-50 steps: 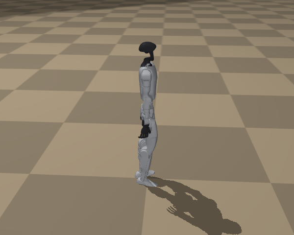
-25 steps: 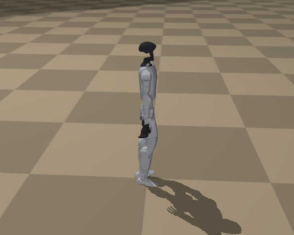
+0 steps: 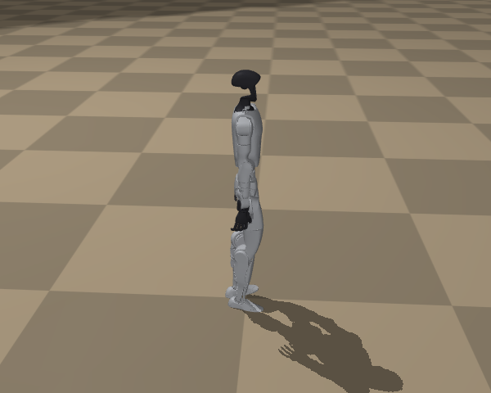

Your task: Upper body actions

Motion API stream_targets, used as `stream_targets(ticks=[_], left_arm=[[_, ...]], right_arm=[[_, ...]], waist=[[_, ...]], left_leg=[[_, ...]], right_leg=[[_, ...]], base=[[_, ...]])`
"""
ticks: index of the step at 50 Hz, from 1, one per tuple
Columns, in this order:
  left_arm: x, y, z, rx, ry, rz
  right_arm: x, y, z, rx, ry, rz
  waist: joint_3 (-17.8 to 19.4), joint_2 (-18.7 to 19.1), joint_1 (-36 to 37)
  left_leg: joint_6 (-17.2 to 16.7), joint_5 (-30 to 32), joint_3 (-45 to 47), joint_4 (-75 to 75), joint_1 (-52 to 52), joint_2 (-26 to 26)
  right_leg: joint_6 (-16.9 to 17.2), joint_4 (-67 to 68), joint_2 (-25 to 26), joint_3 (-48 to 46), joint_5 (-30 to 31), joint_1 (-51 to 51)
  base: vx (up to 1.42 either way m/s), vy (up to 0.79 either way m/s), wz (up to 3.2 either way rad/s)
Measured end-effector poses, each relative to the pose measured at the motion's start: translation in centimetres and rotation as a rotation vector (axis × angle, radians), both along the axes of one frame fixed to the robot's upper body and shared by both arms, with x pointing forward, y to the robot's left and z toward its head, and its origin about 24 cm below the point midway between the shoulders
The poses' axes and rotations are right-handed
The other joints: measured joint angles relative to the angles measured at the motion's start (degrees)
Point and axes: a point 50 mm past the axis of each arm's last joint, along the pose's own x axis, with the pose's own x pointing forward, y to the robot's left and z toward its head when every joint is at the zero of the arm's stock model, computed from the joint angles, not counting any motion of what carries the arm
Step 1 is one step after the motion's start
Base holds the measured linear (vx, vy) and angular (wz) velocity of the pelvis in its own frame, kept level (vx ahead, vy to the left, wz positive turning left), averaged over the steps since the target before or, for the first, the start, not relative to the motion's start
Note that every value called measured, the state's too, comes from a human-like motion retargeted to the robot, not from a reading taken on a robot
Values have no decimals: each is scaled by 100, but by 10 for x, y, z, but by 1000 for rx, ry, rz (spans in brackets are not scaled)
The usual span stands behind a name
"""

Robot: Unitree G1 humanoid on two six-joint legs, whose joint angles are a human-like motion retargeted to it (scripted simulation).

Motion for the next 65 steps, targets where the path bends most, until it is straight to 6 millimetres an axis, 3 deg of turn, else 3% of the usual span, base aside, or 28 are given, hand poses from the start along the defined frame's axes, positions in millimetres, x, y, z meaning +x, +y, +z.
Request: stream_targets(ticks=[20, 35, 42, 52, 55, 61, 65], left_arm=[[7, 11, 0, 25, -6, -25], [20, 23, 0, 62, -43, -21], [9, 23, 1, 63, -29, -14], [-6, 11, 1, 18, 15, 21], [-2, 9, 0, 10, 6, 8], [10, 9, -1, 19, -27, -31], [8, 10, -1, 32, -20, -53]], right_arm=[[2, 0, 0, -5, -1, 13], [6, -5, 0, -28, -20, 33], [13, -13, 1, -49, -47, 36], [9, -25, 4, -95, -34, -10], [6, -27, 4, -107, -24, -20], [4, -28, 4, -114, -22, -15], [-3, -28, 5, -120, -2, -9]], waist=[[51, 29, 75], [324, -97, 270], [505, -144, 481], [611, -46, 733], [685, -111, 737], [747, -132, 686], [662, -77, 649]], left_leg=[[-104, 42, -210, 62, -81, 114], [-461, 298, -352, 255, -335, 517], [-547, 294, -496, 544, -456, 689], [-383, 448, -819, 731, -875, 616], [-55, 286, -275, 659, -920, 582], [-357, 82, 2159, 360, -561, 842], [-315, 245, 2318, 328, -398, 850]], right_leg=[[-15, 49, 56, -94, -54, -7], [-226, -115, 340, -564, -271, 221], [-330, -149, 410, -655, -329, 305], [-458, -221, 285, -1053, -334, 222], [-451, -254, 88, -1376, -347, 213], [-361, -328, -214, -2185, -421, 211], [-271, -379, -272, -2622, -519, 271]], base=[[-1, -2, 4], [-6, -13, 39], [-8, -12, 15], [-8, -3, 38], [-15, 4, 107], [-14, 6, 145], [-5, 12, 150]])
